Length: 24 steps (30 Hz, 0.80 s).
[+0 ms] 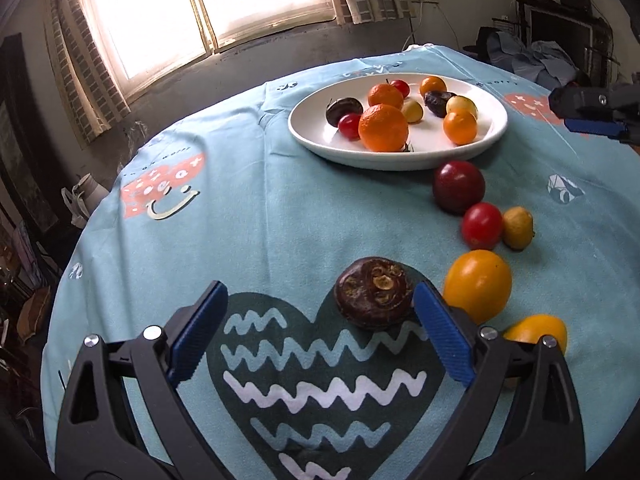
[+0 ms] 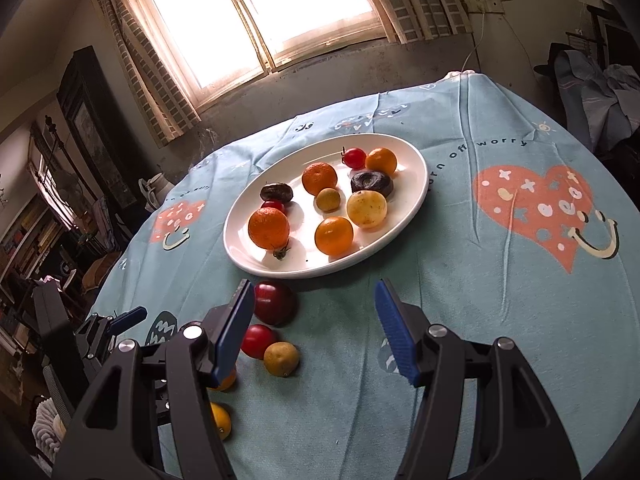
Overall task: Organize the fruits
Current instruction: 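Grasp another dark brown fruit with the left gripper while the right reaches toward a yellow fruit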
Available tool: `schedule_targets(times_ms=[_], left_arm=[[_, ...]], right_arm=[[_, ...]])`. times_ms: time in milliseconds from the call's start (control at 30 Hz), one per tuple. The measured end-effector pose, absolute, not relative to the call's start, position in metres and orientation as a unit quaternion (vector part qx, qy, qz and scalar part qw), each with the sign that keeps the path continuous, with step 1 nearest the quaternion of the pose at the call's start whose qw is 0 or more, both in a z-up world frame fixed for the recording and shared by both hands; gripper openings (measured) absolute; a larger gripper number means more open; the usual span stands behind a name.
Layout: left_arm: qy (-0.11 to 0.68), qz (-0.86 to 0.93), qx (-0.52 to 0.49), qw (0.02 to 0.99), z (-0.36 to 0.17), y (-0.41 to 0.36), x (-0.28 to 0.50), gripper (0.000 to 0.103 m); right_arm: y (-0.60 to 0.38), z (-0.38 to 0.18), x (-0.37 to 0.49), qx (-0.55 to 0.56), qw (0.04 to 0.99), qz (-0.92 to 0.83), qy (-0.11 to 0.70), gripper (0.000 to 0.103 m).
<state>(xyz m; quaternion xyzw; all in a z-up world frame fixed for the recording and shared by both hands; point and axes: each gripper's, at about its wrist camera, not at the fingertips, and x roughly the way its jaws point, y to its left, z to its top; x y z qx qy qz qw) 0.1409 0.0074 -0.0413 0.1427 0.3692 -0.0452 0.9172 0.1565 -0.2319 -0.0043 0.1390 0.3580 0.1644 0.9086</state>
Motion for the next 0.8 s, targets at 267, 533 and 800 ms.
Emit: schedule_targets(times_ms=[267,533,800], left_arm=[[0.403,-0.078,0.116,0.905,-0.048,0.020,0.160,0.096],[0.398,-0.047,0.155,0.903,-0.052,0.024,0.161,0.093],[0.414,-0.097,0.127,0.896,-0.054,0.022,0.166,0.068]], right_arm=[[-0.230,-0.008,0.158,0.137,0.906,0.162,0.366,0.063],[-0.226,-0.009,0.157,0.131,0.905,0.167,0.368,0.063],[-0.219,-0.015,0.159,0.116,0.901,0.170,0.381,0.063]])
